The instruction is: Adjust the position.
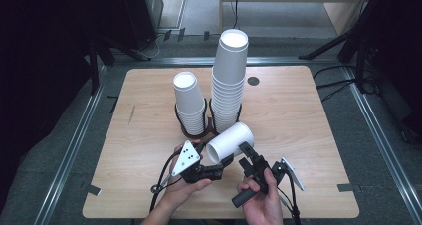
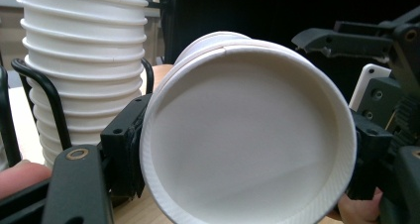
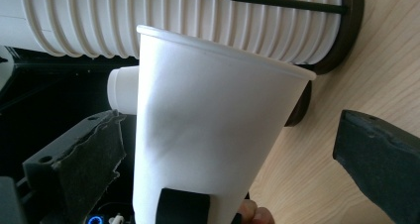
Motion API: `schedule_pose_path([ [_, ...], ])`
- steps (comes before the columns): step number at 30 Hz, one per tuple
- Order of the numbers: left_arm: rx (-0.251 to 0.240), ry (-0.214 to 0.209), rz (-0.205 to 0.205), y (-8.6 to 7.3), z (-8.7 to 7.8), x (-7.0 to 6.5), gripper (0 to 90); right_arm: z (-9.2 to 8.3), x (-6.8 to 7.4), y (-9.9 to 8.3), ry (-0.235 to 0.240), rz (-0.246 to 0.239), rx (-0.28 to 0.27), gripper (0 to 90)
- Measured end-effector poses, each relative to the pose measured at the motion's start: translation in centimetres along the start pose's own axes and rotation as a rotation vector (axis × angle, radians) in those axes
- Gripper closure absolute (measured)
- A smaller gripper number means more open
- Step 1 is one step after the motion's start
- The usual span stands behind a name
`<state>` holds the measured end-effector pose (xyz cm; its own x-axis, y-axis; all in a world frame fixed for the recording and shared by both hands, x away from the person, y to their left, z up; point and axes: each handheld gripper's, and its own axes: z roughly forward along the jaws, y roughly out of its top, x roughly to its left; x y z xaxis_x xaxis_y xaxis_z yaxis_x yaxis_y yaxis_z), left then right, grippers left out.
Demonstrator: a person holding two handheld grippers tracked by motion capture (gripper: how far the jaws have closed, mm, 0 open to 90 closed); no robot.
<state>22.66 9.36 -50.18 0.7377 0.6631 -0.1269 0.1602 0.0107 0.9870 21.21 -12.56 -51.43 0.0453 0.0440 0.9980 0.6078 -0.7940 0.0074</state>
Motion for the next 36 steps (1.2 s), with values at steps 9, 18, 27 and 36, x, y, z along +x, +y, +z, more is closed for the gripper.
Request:
schedule_pose_path([
  [9, -0.006, -0.005, 0.01, -0.3, 0.2, -0.2, 23.4, 0.1, 0.3, 0.3, 0.001, 0.007, -0.003, 0.0],
  [18, -0.008, -0.015, 0.023, -0.4, 0.2, -0.5, 23.4, 0.8, 0.6, 0.4, -0.008, 0.021, 0.011, 0.0],
  [27, -0.008, -0.017, 0.031, -0.4, 0.2, -0.7, 23.4, 1.8, 0.7, 0.4, -0.018, 0.041, 0.022, 0.0],
  [36, -0.007, -0.02, 0.034, -0.5, 0.2, -0.8, 23.4, 2.5, 0.5, 0.8, -0.022, 0.053, 0.019, 0.0],
])
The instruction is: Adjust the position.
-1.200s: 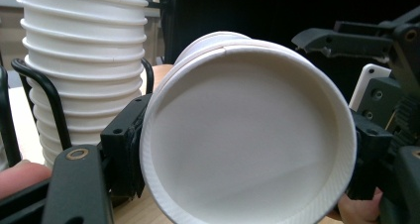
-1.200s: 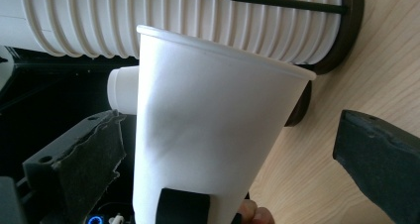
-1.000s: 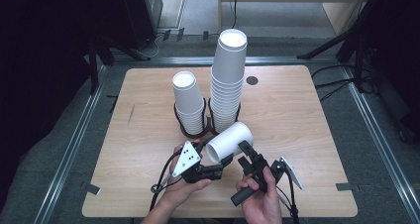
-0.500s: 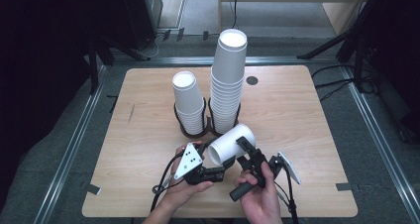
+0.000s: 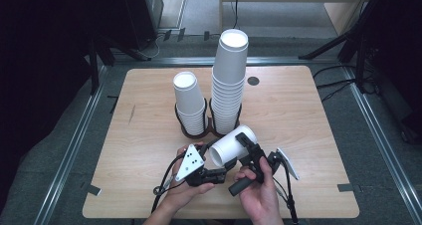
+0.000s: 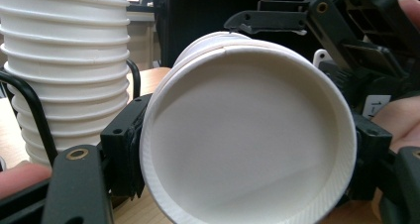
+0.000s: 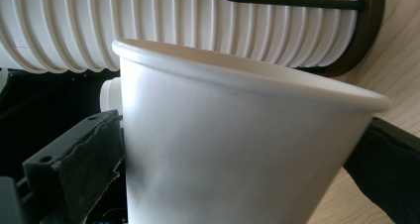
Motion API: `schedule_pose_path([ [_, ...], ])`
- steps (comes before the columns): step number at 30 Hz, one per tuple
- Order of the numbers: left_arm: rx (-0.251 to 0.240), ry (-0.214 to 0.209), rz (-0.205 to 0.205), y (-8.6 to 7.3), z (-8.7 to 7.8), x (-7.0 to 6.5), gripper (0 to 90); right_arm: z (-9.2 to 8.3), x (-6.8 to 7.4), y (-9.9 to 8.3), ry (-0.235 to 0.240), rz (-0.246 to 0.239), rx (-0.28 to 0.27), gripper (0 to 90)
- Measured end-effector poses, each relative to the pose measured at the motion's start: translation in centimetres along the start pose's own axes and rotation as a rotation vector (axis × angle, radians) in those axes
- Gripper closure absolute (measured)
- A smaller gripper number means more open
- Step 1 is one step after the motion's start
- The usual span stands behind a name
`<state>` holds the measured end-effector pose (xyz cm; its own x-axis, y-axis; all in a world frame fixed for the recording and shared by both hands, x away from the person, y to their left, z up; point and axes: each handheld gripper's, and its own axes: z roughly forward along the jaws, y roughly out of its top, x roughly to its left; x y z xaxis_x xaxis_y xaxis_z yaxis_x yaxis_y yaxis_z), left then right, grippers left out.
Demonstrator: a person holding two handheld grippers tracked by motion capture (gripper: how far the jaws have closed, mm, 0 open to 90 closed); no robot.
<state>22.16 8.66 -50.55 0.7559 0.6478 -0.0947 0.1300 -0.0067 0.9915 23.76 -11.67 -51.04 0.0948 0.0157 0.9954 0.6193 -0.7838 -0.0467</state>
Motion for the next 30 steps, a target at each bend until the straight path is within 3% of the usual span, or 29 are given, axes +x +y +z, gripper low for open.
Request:
schedule_pose_path([
  [10, 0.003, -0.002, 0.006, -0.04, 0.03, -0.08, 23.4, 0.45, -0.15, 0.12, 0.018, 0.015, -0.001, 0.0],
  [14, 0.007, 0.003, -0.001, 0.05, -0.08, 0.1, 23.2, 0.47, -0.24, 0.1, 0.018, 0.021, 0.003, 6.5],
  [21, 0.02, 0.002, -0.002, -0.02, -0.06, 0.25, 22.6, 0.57, -0.55, 0.01, 0.018, 0.056, -0.001, 8.9],
  [30, 0.033, -0.01, -0.007, 0.14, -0.27, 0.53, 20.4, 0.55, -0.51, -0.31, 0.017, 0.037, -0.007, 12.6],
])
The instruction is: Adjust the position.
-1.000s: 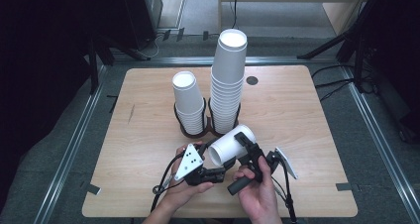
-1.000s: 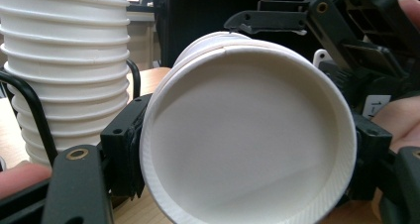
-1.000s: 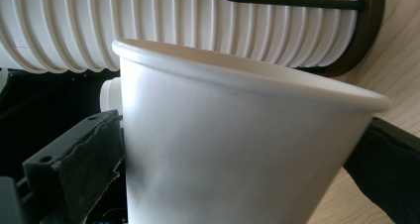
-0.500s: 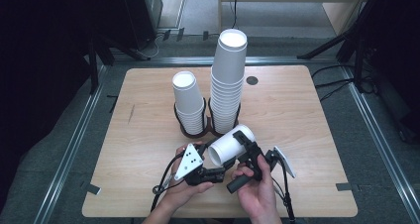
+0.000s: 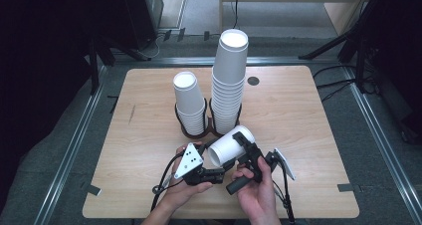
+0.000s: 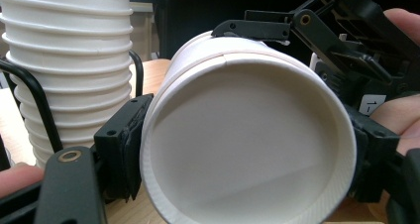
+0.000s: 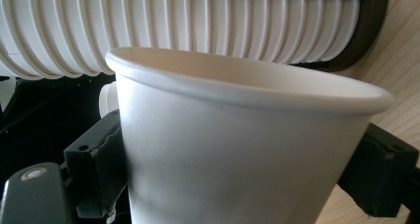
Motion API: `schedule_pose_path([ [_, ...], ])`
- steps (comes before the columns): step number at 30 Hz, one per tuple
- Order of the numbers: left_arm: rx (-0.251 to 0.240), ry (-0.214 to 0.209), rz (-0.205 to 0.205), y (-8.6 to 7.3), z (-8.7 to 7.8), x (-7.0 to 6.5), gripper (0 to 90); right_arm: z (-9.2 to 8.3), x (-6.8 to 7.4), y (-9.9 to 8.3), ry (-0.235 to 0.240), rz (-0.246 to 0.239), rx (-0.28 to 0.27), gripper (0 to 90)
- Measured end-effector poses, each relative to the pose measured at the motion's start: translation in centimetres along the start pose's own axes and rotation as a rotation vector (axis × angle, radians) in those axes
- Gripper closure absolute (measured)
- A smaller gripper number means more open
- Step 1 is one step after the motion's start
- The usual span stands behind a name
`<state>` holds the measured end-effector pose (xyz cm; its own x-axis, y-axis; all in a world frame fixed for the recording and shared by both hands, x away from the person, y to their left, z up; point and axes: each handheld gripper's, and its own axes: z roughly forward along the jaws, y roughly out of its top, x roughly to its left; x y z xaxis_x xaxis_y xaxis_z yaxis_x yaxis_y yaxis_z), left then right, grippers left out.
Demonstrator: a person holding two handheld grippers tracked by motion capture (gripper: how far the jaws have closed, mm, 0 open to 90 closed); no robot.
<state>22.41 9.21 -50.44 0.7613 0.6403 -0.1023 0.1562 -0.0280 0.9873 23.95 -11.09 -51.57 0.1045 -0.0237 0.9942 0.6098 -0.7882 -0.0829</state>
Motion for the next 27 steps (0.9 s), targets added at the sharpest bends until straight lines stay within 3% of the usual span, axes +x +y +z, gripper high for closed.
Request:
schedule_pose_path([
  [27, -0.003, 0.003, -0.002, 0.57, -0.33, 0.06, 18.9, -0.33, 0.38, 0.61, 0.016, -0.028, -0.053, 13.5],
])
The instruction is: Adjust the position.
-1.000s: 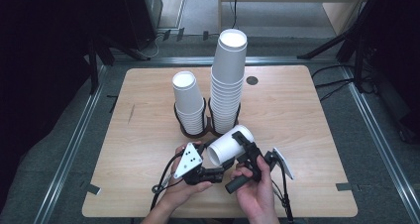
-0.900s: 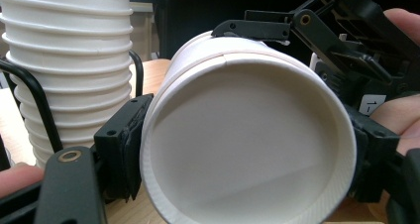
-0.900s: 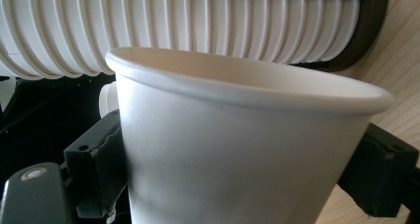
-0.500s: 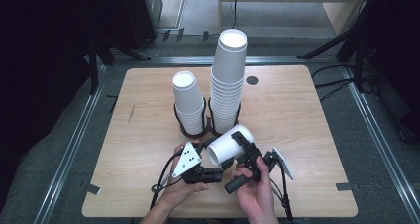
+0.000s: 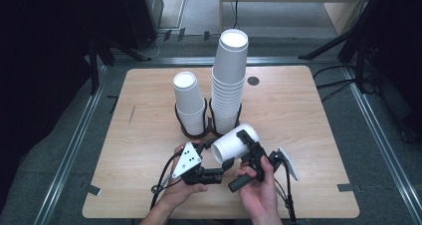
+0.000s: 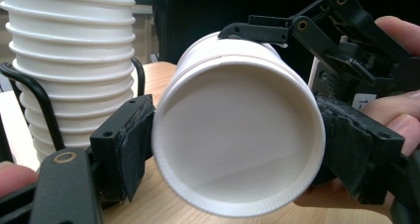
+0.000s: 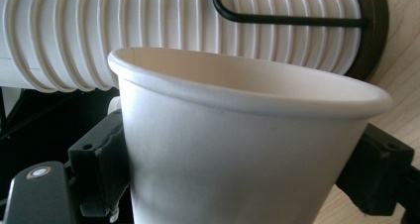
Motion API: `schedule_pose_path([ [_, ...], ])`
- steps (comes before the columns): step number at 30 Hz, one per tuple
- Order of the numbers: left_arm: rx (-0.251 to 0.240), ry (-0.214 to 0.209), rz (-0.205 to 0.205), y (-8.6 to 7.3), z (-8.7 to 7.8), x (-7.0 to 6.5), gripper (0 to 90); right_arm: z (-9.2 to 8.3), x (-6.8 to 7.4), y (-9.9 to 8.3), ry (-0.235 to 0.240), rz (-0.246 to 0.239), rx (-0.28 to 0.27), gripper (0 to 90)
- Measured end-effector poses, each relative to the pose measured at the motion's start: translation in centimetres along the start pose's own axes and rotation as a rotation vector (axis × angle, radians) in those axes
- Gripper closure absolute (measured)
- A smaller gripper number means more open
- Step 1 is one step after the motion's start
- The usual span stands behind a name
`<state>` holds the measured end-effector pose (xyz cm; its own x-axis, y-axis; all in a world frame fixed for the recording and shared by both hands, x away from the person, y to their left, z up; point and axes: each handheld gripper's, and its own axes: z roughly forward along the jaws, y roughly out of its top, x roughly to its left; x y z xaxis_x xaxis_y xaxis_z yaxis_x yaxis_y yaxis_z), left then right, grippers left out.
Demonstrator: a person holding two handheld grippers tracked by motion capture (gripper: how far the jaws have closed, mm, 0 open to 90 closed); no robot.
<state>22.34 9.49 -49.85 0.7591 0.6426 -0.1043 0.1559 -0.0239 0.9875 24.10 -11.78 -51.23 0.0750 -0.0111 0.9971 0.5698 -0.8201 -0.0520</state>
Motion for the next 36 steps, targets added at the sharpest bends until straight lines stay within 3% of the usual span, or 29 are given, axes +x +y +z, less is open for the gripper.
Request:
schedule_pose_path([
  [12, 0.005, -0.013, 0.004, 0.1, -0.1, -0.1, 19.2, -0.4, 0.3, 1.0, 0.002, -0.009, -0.036, 13.7],
  [25, 0.002, -0.014, 0.003, 0.2, -0.2, 0.0, 19.5, -0.6, 0.9, 2.2, 0.002, -0.051, -0.092, 13.7],
  [36, 0.007, -0.005, 0.002, 0.2, -0.3, 0.2, 20.0, -1.2, 1.9, 2.8, 0.011, -0.184, -0.144, 14.1],
])
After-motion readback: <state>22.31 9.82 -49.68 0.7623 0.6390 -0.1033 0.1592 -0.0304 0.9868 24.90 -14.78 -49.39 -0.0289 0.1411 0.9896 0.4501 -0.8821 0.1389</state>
